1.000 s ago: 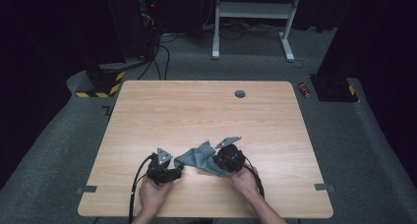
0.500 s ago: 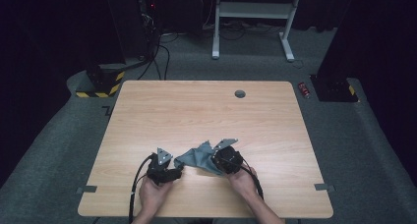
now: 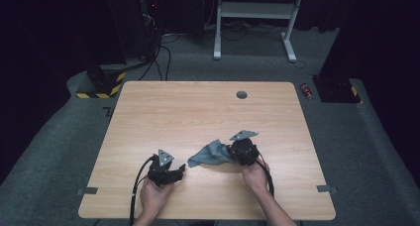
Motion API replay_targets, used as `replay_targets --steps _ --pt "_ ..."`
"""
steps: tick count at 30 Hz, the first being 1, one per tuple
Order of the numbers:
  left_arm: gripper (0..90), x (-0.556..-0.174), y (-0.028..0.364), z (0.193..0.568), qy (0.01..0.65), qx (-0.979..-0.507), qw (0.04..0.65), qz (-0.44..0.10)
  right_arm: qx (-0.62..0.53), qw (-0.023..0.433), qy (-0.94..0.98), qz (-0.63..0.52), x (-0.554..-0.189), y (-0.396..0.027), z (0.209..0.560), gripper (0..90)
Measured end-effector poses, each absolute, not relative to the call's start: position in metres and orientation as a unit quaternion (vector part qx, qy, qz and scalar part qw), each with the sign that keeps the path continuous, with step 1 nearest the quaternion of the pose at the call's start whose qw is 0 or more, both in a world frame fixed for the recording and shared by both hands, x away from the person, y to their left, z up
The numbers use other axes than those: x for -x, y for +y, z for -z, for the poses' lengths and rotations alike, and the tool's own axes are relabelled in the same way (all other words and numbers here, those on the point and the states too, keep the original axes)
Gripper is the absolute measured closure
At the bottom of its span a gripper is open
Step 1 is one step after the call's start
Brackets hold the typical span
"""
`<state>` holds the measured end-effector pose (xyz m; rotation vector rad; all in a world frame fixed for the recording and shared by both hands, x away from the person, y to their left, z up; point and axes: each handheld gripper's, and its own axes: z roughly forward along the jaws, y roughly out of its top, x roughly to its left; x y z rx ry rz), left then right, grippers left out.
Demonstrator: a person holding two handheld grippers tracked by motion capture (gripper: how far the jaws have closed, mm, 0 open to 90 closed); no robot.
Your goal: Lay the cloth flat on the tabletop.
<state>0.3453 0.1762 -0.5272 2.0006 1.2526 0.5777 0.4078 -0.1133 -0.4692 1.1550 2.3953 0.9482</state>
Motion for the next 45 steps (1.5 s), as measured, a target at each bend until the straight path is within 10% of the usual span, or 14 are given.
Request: replay_targets --steps 45 --pt "50.9 -0.397 0.094 0.506 0.429 -0.81 0.378 -0.133 -0.396 0.138 0.863 -0.283 -0.403 -0.113 0.491 88.2"
